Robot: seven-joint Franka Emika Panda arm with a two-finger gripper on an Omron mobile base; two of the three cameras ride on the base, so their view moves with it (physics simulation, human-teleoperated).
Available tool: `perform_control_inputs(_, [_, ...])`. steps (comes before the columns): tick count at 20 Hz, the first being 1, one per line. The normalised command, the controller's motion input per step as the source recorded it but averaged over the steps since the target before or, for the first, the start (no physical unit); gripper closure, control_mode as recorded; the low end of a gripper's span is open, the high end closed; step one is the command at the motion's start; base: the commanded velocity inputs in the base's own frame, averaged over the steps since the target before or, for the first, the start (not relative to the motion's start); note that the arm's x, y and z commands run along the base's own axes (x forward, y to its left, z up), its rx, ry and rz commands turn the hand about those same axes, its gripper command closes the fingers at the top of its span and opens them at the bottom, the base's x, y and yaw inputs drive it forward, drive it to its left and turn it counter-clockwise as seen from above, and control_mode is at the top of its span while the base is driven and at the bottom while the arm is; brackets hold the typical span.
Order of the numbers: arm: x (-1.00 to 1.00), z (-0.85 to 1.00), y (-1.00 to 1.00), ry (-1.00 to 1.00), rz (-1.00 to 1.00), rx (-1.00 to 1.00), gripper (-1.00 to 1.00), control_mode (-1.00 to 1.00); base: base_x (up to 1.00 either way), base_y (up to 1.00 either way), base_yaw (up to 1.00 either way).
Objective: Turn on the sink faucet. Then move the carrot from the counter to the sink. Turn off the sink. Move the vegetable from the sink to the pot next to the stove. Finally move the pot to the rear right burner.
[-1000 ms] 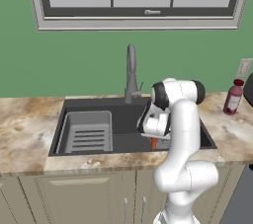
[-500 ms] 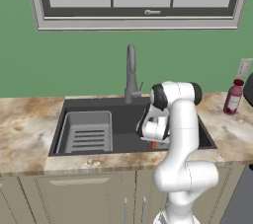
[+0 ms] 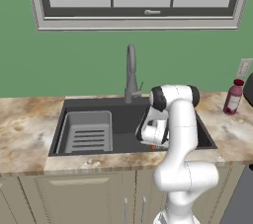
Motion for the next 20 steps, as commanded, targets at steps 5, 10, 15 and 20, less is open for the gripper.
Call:
perform_control_inputs(5, [0.06, -0.31, 0.0, 0.0, 0.0, 0.0, -1.0, -1.0, 0.0, 0.0, 0.0])
perform_control_inputs(10, [0.09, -0.35, 0.01, 0.01, 0.0, 0.0, 1.0, -1.0, 0.0, 0.0, 0.0])
perform_control_inputs(15, [0.04, -0.21, 0.01, 0.03, 0.0, 0.0, 1.0, -1.0, 0.0, 0.0, 0.0])
perform_control_inputs(20, [0.02, -0.08, 0.0, 0.0, 0.0, 0.0, 1.0, -1.0, 0.0, 0.0, 0.0])
